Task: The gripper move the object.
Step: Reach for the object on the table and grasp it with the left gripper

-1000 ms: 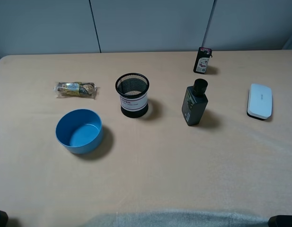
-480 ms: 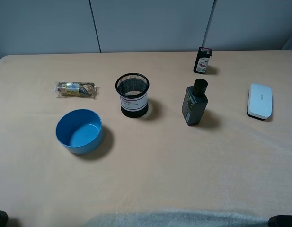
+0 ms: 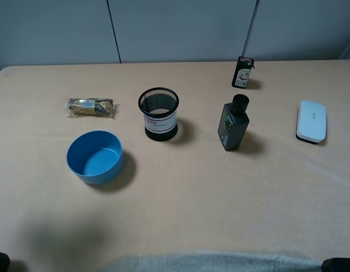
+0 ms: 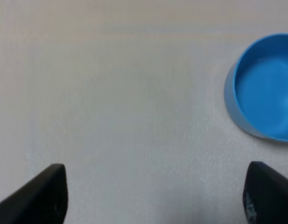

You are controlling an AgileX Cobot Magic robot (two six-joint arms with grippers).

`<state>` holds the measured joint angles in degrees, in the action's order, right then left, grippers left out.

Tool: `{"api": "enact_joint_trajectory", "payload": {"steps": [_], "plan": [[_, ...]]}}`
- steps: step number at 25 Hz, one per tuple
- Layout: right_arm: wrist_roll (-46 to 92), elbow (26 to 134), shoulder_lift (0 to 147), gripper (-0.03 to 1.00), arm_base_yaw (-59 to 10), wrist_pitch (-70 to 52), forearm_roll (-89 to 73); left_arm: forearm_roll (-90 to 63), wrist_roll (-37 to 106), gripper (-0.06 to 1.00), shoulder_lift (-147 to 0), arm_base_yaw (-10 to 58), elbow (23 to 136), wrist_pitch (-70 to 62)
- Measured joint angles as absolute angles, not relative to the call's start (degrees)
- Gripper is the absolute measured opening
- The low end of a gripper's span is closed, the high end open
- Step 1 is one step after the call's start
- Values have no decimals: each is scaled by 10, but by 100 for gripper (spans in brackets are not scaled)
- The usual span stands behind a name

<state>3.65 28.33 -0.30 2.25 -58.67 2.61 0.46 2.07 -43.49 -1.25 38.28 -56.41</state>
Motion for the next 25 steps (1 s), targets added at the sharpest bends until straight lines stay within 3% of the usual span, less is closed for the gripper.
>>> {"api": "enact_joint_trajectory", "payload": {"steps": [12, 25], "plan": [[36, 283, -3, 69, 23, -587, 26, 5, 74, 82, -655, -7, 424, -431], [36, 283, -3, 69, 23, -587, 26, 69, 73, 82, -823, 182, 424, -385]]}}
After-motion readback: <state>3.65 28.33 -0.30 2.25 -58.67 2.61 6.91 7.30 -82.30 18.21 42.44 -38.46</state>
